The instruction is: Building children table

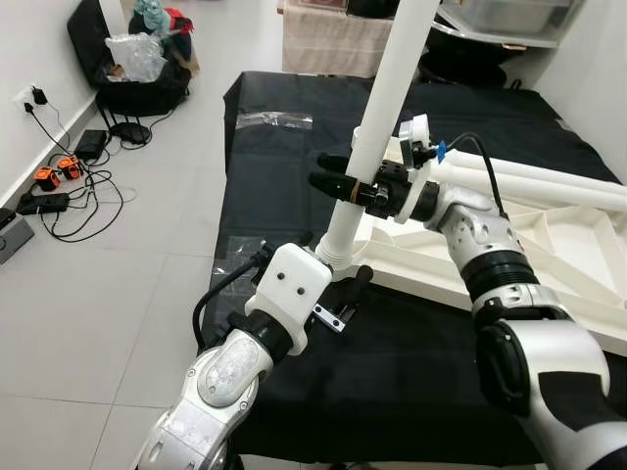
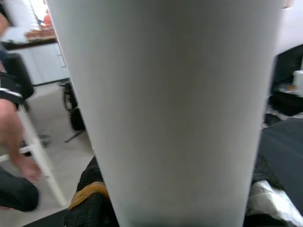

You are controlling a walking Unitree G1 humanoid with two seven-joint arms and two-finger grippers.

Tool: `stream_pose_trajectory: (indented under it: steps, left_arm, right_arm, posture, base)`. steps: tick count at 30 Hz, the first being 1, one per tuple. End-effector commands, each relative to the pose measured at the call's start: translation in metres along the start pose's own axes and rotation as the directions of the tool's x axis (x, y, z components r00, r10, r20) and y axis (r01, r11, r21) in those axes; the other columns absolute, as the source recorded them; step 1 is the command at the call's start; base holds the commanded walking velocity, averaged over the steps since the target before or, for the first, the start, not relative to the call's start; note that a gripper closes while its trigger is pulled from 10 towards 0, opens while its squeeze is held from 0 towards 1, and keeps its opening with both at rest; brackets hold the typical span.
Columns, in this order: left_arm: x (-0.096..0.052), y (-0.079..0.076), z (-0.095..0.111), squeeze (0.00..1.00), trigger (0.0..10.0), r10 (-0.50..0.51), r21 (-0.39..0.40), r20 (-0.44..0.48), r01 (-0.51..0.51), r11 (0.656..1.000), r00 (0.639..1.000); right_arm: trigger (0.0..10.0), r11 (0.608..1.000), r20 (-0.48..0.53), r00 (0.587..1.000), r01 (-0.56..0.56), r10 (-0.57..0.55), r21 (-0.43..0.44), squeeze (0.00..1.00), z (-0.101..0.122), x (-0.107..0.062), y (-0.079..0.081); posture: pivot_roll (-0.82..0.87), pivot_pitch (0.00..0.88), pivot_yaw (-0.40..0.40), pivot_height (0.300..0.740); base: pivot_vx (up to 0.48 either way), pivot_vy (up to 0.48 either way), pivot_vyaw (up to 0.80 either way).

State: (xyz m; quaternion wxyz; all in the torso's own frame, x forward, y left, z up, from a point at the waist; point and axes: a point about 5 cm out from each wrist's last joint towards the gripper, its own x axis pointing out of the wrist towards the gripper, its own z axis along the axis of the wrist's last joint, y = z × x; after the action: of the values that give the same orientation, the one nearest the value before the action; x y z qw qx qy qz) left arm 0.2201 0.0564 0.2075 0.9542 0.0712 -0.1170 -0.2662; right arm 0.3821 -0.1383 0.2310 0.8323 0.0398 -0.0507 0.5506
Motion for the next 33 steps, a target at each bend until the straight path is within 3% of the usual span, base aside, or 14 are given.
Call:
stream_pose_trajectory:
  steps: [1, 8, 13, 16, 17, 18, 20, 21, 25, 26, 27, 31, 32, 33]
  left_arm:
    - [0.002, 0.000, -0.003, 0.00, 10.0, 0.000, 0.002, -0.007, 0.000, 1.000, 1.000]
    - [0.003, 0.005, -0.004, 0.00, 10.0, 0.004, 0.005, -0.007, -0.003, 1.000, 1.000]
    - [0.003, 0.004, -0.006, 0.00, 10.0, 0.001, 0.006, -0.015, -0.001, 1.000, 1.000]
    - [0.003, 0.004, -0.006, 0.00, 10.0, 0.000, 0.003, -0.013, 0.000, 1.000, 1.000]
    - [0.003, 0.004, -0.006, 0.00, 10.0, 0.000, 0.003, -0.013, 0.000, 1.000, 1.000]
    - [0.003, 0.004, -0.006, 0.00, 10.0, 0.001, 0.003, -0.014, -0.001, 1.000, 1.000]
    - [0.003, 0.004, -0.006, 0.00, 10.0, 0.001, 0.003, -0.014, -0.001, 1.000, 1.000]
    - [0.003, 0.003, -0.006, 0.00, 10.0, 0.005, 0.001, -0.015, -0.005, 1.000, 1.000]
    - [0.003, 0.003, -0.006, 0.00, 10.0, 0.006, -0.002, -0.015, -0.006, 1.000, 1.000]
    - [0.003, 0.002, -0.006, 0.00, 10.0, 0.006, -0.003, -0.015, -0.006, 1.000, 1.000]
    - [0.003, 0.002, -0.006, 0.00, 10.0, 0.006, -0.005, -0.017, -0.006, 1.000, 1.000]
    - [0.002, 0.002, -0.007, 0.00, 10.0, 0.004, -0.007, -0.018, -0.004, 1.000, 1.000]
    - [0.002, 0.001, -0.007, 0.00, 10.0, 0.003, -0.007, -0.019, -0.003, 1.000, 1.000]
    - [0.002, 0.001, -0.007, 0.00, 10.0, 0.003, -0.007, -0.019, -0.003, 1.000, 1.000]
  right_arm:
    - [0.0, 0.997, 0.004, 0.998, 0.069, -0.069, 0.020, 0.00, -0.008, -0.004, -0.001]
    - [0.0, 0.888, -0.009, 0.888, 0.460, -0.460, -0.024, 0.00, -0.014, -0.012, -0.011]
    - [0.0, 0.499, -0.032, 0.498, 0.865, -0.867, -0.052, 0.00, -0.026, -0.023, -0.015]
    - [0.0, 0.333, -0.015, 0.333, 0.938, -0.943, -0.093, 0.00, -0.027, -0.027, -0.009]
    - [0.0, 0.333, -0.015, 0.333, 0.938, -0.943, -0.093, 0.00, -0.027, -0.027, -0.009]
    - [0.0, 0.242, 0.006, 0.244, 0.966, -0.970, -0.094, 0.00, -0.025, -0.027, -0.003]
    - [0.0, 0.242, 0.006, 0.244, 0.966, -0.970, -0.094, 0.00, -0.025, -0.027, -0.003]
    - [0.0, 0.083, 0.040, 0.086, 0.995, -0.996, -0.063, 0.00, -0.018, -0.023, 0.007]
    - [0.0, 0.022, 0.043, 0.024, 0.999, -0.999, -0.039, 0.00, -0.015, -0.018, 0.010]
    - [1.9, 0.024, 0.034, 0.025, 0.999, -0.999, -0.025, 0.00, -0.014, -0.015, 0.009]
    - [10.0, 0.047, 0.022, 0.047, 0.999, -0.999, -0.007, 0.00, -0.014, -0.010, 0.008]
    - [10.0, 0.058, 0.014, 0.058, 0.998, -0.998, 0.003, 0.00, -0.012, -0.004, 0.008]
    - [10.0, 0.058, 0.032, 0.058, 0.998, -0.998, -0.005, 1.00, -0.009, -0.003, 0.010]
    - [10.0, 0.058, 0.032, 0.058, 0.998, -0.998, -0.005, 1.00, -0.009, -0.003, 0.010]
  posture:
    - [0.10, 0.049, -0.093, 0.740]
    - [0.08, 0.053, -0.080, 0.740]
    - [0.08, 0.053, -0.075, 0.740]
    - [0.08, 0.057, -0.075, 0.740]
    - [0.08, 0.057, -0.075, 0.740]
    - [0.08, 0.057, -0.078, 0.740]
    - [0.08, 0.057, -0.078, 0.740]
    - [0.08, 0.065, -0.081, 0.740]
    - [0.08, 0.066, -0.084, 0.740]
    - [0.08, 0.067, -0.083, 0.740]
    - [0.08, 0.067, -0.083, 0.740]
    - [0.08, 0.069, -0.086, 0.740]
    - [0.08, 0.070, -0.086, 0.740]
    - [0.08, 0.070, -0.086, 0.740]
  base:
    - [0.000, 0.000, 0.00]
    - [0.000, 0.000, 0.00]
    - [0.000, 0.000, 0.00]
    - [0.000, 0.000, 0.00]
    - [0.000, 0.000, 0.00]
    - [0.000, 0.000, 0.00]
    - [0.000, 0.000, 0.00]
    - [0.000, 0.000, 0.00]
    - [0.000, 0.000, 0.00]
    - [0.000, 0.000, 0.00]
    - [0.000, 0.000, 0.00]
    - [0.000, 0.000, 0.00]
    - [0.000, 0.000, 0.00]
    - [0.000, 0.000, 0.00]
